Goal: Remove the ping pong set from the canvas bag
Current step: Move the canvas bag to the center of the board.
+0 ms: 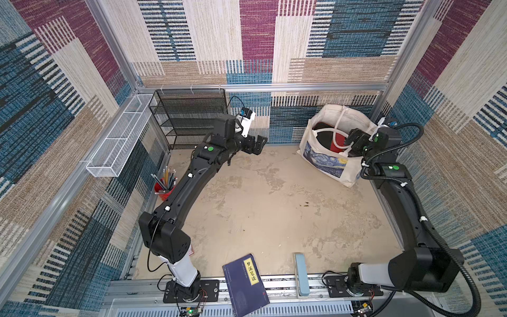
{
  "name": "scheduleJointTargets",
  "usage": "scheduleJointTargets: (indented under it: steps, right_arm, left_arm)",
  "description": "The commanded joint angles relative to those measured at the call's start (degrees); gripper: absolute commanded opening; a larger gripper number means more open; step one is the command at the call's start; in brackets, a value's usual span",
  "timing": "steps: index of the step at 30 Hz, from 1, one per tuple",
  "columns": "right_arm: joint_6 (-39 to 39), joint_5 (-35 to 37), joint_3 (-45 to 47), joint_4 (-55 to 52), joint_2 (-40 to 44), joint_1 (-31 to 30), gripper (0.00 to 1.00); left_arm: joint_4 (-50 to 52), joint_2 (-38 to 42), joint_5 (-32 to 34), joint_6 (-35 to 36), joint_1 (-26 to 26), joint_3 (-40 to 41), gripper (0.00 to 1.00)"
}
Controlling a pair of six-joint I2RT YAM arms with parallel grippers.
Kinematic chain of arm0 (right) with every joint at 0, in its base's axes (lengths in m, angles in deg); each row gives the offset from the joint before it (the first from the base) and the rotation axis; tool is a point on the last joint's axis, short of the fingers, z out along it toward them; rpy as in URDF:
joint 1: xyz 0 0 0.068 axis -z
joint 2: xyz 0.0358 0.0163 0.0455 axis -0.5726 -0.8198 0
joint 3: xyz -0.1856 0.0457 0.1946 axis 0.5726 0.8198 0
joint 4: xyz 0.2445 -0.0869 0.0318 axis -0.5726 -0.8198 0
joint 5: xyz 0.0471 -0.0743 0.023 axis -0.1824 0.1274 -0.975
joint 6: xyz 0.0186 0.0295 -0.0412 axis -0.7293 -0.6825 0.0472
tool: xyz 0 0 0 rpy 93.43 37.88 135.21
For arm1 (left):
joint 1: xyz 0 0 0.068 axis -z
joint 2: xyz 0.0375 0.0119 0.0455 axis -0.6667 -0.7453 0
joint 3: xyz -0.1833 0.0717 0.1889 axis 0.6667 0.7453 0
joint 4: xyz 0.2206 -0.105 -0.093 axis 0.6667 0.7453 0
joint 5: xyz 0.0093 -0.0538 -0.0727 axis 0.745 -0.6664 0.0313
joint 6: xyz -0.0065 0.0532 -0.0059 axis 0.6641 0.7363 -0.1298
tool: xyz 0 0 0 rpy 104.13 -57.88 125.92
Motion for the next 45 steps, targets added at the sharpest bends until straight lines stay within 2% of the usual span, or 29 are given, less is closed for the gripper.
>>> scheduleJointTargets:
  steps: [1, 9, 18, 20, 23, 28, 29, 30, 36, 45]
  right_arm:
    - [-1.1, -0.6, -1.4, -2.4, -1.4, 1.5, 0.99]
    - [0.3, 0.2, 0.2, -3.1, -2.8, 6.3, 0.99]
    - [-0.5, -2.9, -4.1, -1.4, -12.4, 8.7, 0.99]
    - [-0.9, -3.7, -5.2, -1.4, -14.3, 8.8, 0.93]
    - [-1.3, -4.8, -5.6, -1.2, -16.3, 8.9, 0.71]
    - [-1.3, -7.7, -3.5, -1.2, -15.7, 8.9, 0.15]
    - [-1.0, -8.3, -2.8, -1.3, -15.1, 8.9, 0.04]
    - [-0.6, -8.9, -2.0, -1.4, -14.3, 8.9, 0.0]
    - [2.9, -16.4, 4.0, -2.5, -7.8, 8.6, 0.0]
    - [9.7, -23.0, 11.7, -11.0, 4.8, 5.6, 0.0]
  left_arm:
    - [2.9, -0.8, -2.8, 2.4, 1.0, -0.6, 0.98]
    - [3.2, -2.4, -2.6, 2.2, 2.1, 1.8, 0.98]
    - [3.2, -2.9, -2.8, 1.4, 3.1, 4.2, 0.98]
    - [3.0, -2.6, -2.6, 1.4, 3.1, 5.1, 0.98]
    - [2.8, -2.0, -2.3, 1.8, 3.2, 6.2, 0.98]
    - [2.7, -1.8, -1.5, 2.6, 3.2, 6.1, 0.98]
    - [2.8, -2.0, -1.5, 2.6, 3.2, 5.9, 0.98]
    - [2.9, -2.2, -1.7, 2.5, 3.2, 5.4, 0.98]
    - [4.4, -5.4, -3.6, 1.6, 3.2, -0.3, 0.98]
    - [9.2, -15.8, -8.8, 0.5, 3.4, -18.1, 1.0]
